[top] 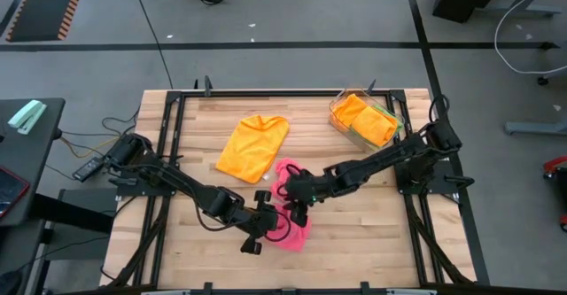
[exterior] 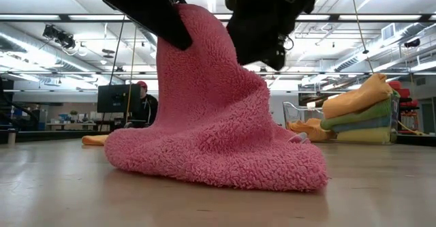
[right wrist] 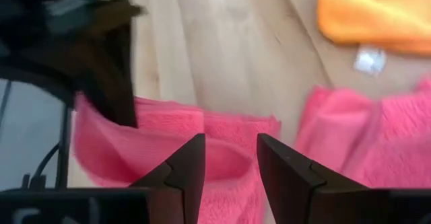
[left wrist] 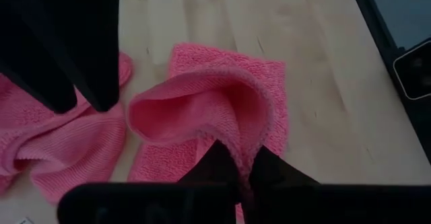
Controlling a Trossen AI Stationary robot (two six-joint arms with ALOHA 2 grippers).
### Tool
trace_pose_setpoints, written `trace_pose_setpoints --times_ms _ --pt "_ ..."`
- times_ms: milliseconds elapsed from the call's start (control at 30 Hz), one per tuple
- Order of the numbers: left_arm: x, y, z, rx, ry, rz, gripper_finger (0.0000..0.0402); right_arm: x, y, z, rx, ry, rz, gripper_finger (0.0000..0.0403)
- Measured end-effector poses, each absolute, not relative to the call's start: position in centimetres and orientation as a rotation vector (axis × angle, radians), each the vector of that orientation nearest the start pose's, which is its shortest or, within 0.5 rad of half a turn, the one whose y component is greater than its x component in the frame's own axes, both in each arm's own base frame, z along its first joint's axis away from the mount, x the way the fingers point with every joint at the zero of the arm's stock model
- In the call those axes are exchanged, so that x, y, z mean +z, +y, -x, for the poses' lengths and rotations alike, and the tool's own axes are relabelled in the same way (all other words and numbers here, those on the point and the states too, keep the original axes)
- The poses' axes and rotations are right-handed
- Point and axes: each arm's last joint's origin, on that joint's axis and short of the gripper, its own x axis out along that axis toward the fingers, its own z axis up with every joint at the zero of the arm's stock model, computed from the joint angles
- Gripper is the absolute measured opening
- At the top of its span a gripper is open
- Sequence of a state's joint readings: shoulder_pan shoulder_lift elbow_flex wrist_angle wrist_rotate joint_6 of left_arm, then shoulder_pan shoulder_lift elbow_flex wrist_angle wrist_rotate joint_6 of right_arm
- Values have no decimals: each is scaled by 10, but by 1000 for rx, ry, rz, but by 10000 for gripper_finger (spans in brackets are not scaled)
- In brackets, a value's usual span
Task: Fold microfiber towels
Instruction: Fold the left pink towel
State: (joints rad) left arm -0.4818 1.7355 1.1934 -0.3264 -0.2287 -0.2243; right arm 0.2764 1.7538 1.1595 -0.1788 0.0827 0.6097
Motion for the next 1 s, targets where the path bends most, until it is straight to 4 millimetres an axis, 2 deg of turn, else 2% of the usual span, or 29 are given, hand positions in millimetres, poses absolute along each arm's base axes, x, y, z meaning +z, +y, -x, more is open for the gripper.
trace_pose_setpoints --times_ms 133,333,533,667,833,1000 --pt "216 -163 -328 -144 833 -98 16 210 93 -364 11 777 -388 143" --pt "216 -163 -328 -143 832 -98 6 194 84 -377 71 794 -437 136" --pt "216 -160 -328 -135 842 -91 16 175 99 -372 172 941 -452 123" --pt "215 -159 -328 -136 853 -90 7 171 104 -359 225 1082 -437 114" --pt "215 -159 -328 -136 856 -90 18 177 118 -352 329 1097 -390 105" --pt "215 -159 -328 -137 864 -80 7 189 134 -352 420 1090 -359 101"
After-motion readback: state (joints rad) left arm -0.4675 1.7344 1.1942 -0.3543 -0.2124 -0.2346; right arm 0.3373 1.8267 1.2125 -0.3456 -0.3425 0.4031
